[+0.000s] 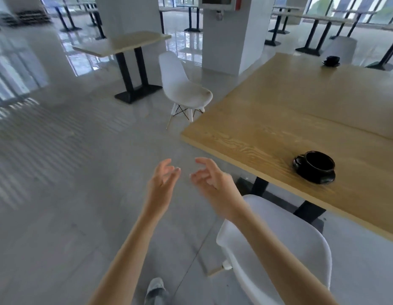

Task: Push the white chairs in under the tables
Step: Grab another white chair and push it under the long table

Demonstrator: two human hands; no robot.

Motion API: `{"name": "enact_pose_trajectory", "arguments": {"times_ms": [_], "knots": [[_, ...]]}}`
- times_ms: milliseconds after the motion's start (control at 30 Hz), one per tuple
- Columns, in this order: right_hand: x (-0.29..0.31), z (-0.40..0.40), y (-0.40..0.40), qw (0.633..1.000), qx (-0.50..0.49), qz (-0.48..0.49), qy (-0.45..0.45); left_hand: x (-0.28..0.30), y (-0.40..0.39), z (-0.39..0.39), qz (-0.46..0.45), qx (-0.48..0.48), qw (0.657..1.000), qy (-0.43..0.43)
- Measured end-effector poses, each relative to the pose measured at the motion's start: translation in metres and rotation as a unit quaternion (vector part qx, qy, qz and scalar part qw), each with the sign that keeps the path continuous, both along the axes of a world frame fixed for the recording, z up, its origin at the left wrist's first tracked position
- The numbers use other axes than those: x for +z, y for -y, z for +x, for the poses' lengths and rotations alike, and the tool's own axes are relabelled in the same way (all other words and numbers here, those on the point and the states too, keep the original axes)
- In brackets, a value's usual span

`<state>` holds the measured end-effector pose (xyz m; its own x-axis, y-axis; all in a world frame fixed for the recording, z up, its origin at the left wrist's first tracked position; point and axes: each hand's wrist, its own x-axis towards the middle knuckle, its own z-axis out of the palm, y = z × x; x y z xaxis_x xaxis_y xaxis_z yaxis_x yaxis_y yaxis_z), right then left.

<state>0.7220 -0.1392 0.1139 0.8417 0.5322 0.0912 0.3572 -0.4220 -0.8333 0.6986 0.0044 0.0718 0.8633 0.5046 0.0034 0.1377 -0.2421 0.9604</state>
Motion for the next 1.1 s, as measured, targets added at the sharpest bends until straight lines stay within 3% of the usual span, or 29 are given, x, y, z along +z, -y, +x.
{"name": "enact_pose_trajectory", "arguments": {"times_ms": [233,633,933,1100], "knots": [[0.027,0.068,-0.141,0.998,0.005,0.042,0.047,0.034,-0.154,0.049,0.031,0.072,0.997,0.027],[0.037,0.213,-0.359,0.998,-0.035,0.053,0.022,0.053,-0.388,0.165,0.077,0.064,0.993,-0.056],[0.006,0.377,-0.484,0.998,-0.057,0.031,0.007,0.062,-0.517,0.314,0.110,0.056,0.992,-0.010],[0.003,0.495,-0.553,0.995,-0.091,0.024,-0.029,0.080,-0.600,0.421,0.174,0.055,0.983,0.011]]}}
